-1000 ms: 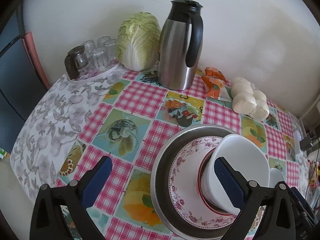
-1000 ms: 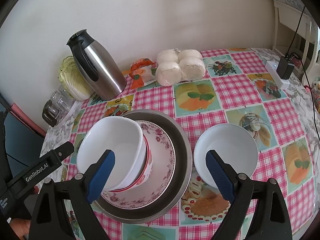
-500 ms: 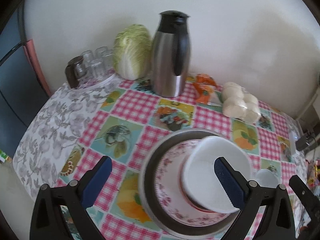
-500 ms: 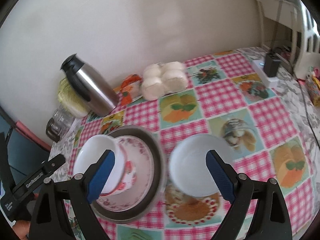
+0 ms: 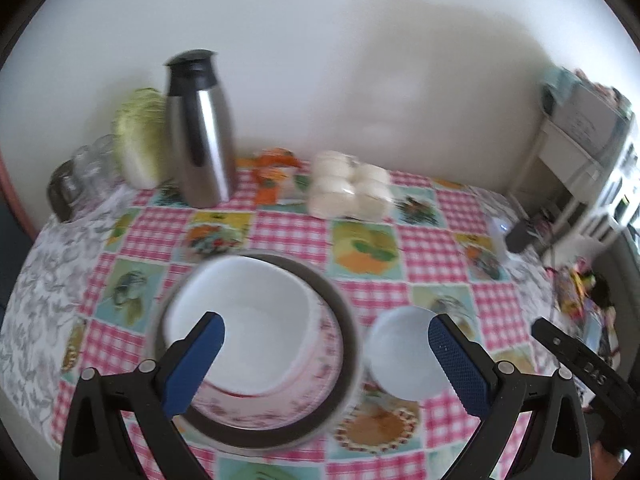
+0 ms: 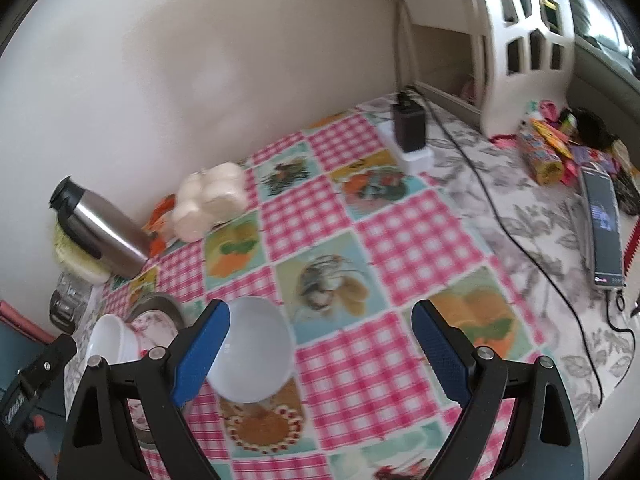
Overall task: Organize plates and bowls
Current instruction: 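Move both grippers toward the pale white round bowl beside the basin, then close both grippers on the rim of the pale round bowl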
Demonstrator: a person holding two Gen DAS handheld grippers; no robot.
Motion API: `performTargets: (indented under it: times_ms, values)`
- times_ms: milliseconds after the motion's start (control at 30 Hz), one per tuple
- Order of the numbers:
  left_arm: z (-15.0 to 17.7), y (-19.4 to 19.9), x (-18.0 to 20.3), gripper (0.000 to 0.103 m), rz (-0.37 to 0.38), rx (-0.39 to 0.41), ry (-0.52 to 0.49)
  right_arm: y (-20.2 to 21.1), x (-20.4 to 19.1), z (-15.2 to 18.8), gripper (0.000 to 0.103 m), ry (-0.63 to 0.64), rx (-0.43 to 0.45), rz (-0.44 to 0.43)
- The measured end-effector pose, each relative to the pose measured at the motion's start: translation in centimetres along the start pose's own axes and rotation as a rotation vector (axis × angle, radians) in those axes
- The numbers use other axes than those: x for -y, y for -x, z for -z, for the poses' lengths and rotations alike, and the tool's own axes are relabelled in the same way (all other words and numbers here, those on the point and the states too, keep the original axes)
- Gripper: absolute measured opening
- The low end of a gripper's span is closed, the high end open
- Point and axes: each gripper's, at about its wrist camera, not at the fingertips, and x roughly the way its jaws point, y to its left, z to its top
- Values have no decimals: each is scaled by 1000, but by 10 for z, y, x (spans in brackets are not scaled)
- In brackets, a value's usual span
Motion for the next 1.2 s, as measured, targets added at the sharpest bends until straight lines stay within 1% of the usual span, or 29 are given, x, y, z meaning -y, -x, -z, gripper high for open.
performTargets:
  times_ms: [67, 133, 200, 300, 433, 533, 567, 633, 700, 800, 900, 933, 1000, 1067, 1100, 1167, 1200]
  values:
    - [3, -7, 10, 103, 26, -18, 10, -1, 8, -1, 93, -6, -5, 14]
    - [7, -18, 18, 103, 56, -53, 37, -5, 14, -1, 93, -11, -12, 23]
    - [11, -27, 23, 103, 64, -81, 46, -11, 18, 1, 93, -19, -33, 21]
    - [15, -40, 33, 101, 40, -110, 29, -21, 22, 4, 93, -24, -70, 15]
    - [20, -54, 41, 93, 39, -146, 7, -36, 22, 9, 93, -24, -116, 27]
    - [23, -66, 45, 92, 35, -171, -8, -50, 18, 14, 93, -14, -154, 22]
    - [24, -69, 46, 87, 32, -177, -13, -53, 17, 15, 93, -10, -164, 19]
    - [25, -75, 48, 84, 30, -192, -22, -62, 13, 19, 93, -3, -190, 17]
    - [27, -80, 49, 83, 28, -201, -29, -68, 10, 22, 93, 5, -204, 18]
    - [26, -86, 49, 78, 22, -207, -33, -77, 4, 27, 93, 23, -219, 26]
    - [26, -92, 46, 77, 18, -218, -21, -86, 2, 31, 92, 30, -228, 29]
    - [26, -94, 45, 77, 20, -222, -15, -88, 2, 31, 91, 24, -230, 22]
    - [26, -96, 45, 77, 25, -225, -11, -91, 0, 32, 85, 24, -239, 9]
    - [26, -97, 46, 77, 27, -226, -16, -95, -6, 33, 77, 42, -247, 7]
    - [26, -98, 47, 77, 27, -227, -21, -98, -9, 33, 74, 51, -253, 7]
    - [26, -99, 48, 77, 27, -228, -26, -103, -13, 35, 63, 56, -265, -2]
    - [26, -100, 48, 77, 27, -230, -27, -105, -14, 36, 60, 54, -273, -6]
